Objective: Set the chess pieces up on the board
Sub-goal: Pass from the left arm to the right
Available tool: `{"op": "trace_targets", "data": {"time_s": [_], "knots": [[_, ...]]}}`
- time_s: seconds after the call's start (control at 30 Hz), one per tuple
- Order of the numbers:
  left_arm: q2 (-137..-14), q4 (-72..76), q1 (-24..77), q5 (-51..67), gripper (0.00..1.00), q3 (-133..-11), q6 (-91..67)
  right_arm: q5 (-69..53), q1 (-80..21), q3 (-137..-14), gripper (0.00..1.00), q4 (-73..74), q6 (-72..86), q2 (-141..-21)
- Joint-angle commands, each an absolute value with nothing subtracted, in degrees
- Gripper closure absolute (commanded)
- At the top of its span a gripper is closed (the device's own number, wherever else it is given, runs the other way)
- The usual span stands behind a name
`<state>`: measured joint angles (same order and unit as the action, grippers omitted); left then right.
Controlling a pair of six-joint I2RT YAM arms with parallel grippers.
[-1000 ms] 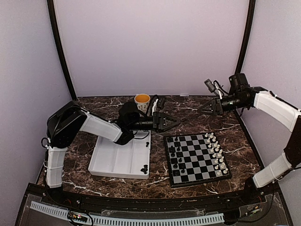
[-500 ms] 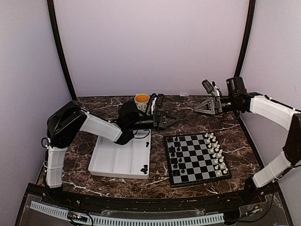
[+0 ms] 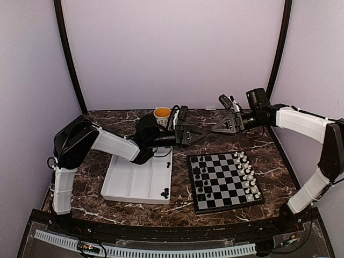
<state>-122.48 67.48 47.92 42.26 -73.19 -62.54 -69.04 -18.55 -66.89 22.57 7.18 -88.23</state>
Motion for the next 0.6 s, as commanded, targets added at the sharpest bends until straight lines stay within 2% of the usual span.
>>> {"op": "trace_targets", "data": {"time_s": [0.0, 0.4, 0.57], "knots": [[-122.2, 69.07, 48.3, 42.75, 0.88, -74.86, -61.82, -69.86, -19.5, -68.9, 0.57, 22.01, 6.85, -88.87], [-123.21, 68.73, 48.34, 43.19, 0.88, -76.28, -62.26, -70.35, -19.92, -69.34, 0.74, 21.7, 6.94, -89.51], [-123.23, 68.69, 48.32, 42.99, 0.88, -76.3, -62.32, -69.08, -20.13, -69.43, 0.84, 21.79, 6.49, -89.58]]}}
